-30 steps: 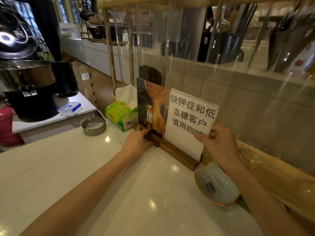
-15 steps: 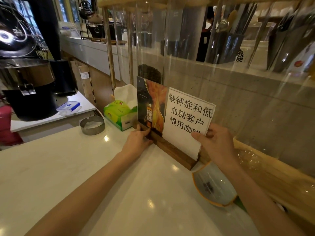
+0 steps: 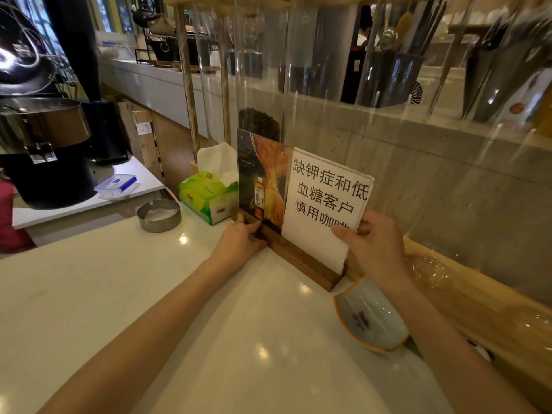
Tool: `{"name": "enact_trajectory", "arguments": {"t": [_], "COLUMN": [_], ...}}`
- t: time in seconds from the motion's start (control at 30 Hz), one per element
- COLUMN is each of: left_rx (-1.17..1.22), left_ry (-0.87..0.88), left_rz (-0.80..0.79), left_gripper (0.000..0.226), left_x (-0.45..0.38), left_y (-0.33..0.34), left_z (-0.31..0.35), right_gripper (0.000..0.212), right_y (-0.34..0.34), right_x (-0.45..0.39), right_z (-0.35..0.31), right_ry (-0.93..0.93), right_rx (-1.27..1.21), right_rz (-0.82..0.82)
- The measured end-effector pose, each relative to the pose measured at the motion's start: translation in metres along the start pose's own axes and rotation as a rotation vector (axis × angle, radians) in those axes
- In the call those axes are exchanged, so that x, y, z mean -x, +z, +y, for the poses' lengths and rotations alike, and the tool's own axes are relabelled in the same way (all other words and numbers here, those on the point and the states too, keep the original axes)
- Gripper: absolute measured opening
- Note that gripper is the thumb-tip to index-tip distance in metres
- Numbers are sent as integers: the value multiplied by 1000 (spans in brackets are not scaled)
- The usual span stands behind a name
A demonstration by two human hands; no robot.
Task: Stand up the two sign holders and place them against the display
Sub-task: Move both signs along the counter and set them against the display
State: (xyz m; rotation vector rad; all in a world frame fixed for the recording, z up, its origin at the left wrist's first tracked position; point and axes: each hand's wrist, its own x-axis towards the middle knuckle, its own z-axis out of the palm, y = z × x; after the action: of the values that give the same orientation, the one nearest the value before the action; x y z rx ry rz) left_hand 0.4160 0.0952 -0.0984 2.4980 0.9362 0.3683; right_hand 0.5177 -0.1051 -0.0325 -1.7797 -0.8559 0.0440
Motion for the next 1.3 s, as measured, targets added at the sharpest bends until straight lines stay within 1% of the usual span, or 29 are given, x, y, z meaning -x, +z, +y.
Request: {"name": "enact_trajectory", "arguments": {"t": [0.13, 0.23, 0.3, 0.37, 0.57, 0.67, 0.83, 1.0, 1.07, 1.17, 1.23, 1.3], "left_rx": [16, -13, -44, -99, -385, -427, -465, -401, -333, -271, -168, -76], "left_ry": [-26, 52, 121, 152, 212, 232, 234, 227, 178, 122, 129, 158], "left_rz": [-51, -61, -43, -15, 42, 67, 66, 87, 61, -14, -61, -57], "left_gripper": [60, 54, 49, 45, 37, 36, 38, 37, 39, 48, 52, 54], "left_x": [4, 12, 19, 22, 25, 24, 26, 27, 27, 27, 35, 47], "left_y": [-3, -5, -3, 1, 8, 9, 9, 12, 11, 4, -1, -11], "left_z": [3, 9, 14, 20, 30, 29, 30, 30, 29, 31, 31, 26], "right_gripper": [29, 29, 33, 36, 32, 33, 34, 33, 33, 35, 38, 48], "right_y": [0, -4, -8, -9, -7, -6, -6, -4, -2, -2, -2, -3], "right_x": [0, 0, -1, -1, 1, 1, 2, 4, 4, 4, 4, 4], "right_z": [-3, -5, -6, -6, -4, -1, -2, -1, 0, -2, -3, -9], "right_ry": [16, 50, 77, 90, 72, 67, 57, 60, 65, 110, 154, 197], "right_rx": [6, 27, 68, 111, 92, 99, 109, 129, 123, 109, 100, 84], "right_rz": [-16, -78, -152, -204, -151, -132, -134, -115, -101, -124, -133, -107]}}
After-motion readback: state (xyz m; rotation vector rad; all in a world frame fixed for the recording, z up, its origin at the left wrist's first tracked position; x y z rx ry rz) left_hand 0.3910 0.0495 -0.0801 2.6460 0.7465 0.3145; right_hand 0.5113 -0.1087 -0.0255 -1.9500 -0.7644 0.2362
